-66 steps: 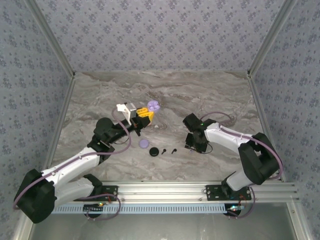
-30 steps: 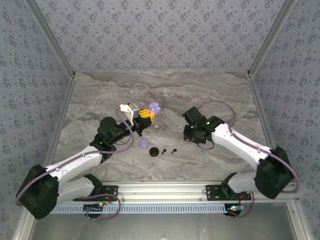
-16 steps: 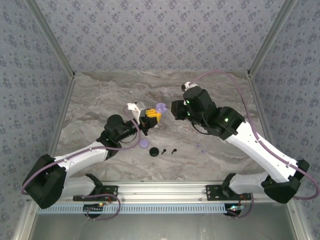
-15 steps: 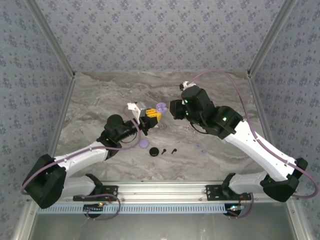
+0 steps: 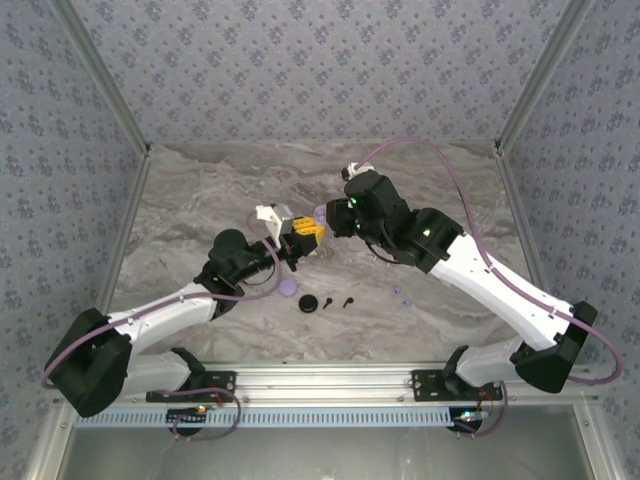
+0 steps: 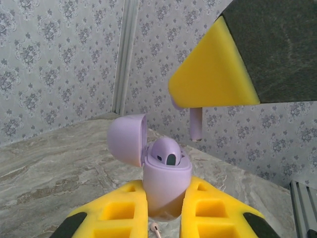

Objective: Insert the wireless bluetooth earbuds into the charging case

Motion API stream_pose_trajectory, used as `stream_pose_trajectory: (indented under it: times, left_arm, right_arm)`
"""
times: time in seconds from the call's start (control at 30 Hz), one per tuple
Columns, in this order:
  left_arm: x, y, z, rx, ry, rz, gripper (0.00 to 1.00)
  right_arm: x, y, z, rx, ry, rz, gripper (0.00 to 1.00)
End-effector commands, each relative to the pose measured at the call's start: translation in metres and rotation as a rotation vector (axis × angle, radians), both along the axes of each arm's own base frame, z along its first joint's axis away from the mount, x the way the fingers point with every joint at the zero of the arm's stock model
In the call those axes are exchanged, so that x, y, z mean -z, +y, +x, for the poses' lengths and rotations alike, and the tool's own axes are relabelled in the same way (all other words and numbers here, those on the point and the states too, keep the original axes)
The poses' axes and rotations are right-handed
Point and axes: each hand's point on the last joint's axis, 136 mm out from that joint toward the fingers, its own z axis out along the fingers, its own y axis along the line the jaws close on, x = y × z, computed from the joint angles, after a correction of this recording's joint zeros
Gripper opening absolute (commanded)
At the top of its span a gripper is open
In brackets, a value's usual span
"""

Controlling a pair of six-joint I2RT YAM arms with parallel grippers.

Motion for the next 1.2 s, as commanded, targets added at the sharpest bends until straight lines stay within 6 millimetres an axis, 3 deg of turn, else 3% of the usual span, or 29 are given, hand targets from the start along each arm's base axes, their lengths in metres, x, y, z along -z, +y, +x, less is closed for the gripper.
stream_pose_trajectory:
  times: [0.0, 0.63, 0.83, 1.03, 1.17]
  left_arm:
    - [-0.025, -0.003, -0.004, 0.018, -0.057, -0.050, 0.00]
    - [-0.034, -0.001, -0.006, 0.016, -0.068, -0.084, 0.00]
    - [-0.032, -0.001, -0.004, 0.004, -0.066, -0.084, 0.00]
    - [-0.034, -0.001, -0.004, 0.005, -0.069, -0.091, 0.00]
    - [-0.036, -0.001, -0.004, 0.006, -0.067, -0.107, 0.00]
  right_arm:
    - [-0.003, 0.002, 0.004, 0.008, -0.026, -0.006, 0.22]
    - [0.022, 0.001, 0.005, 0.027, 0.019, -0.038, 0.22]
    - [0.026, 0.004, -0.004, -0.009, 0.064, -0.012, 0.25]
    - [0.011, 0.005, -0.009, -0.055, 0.092, 0.104, 0.36]
    - [-0.021, 0.001, -0.012, -0.108, 0.047, 0.215, 0.50]
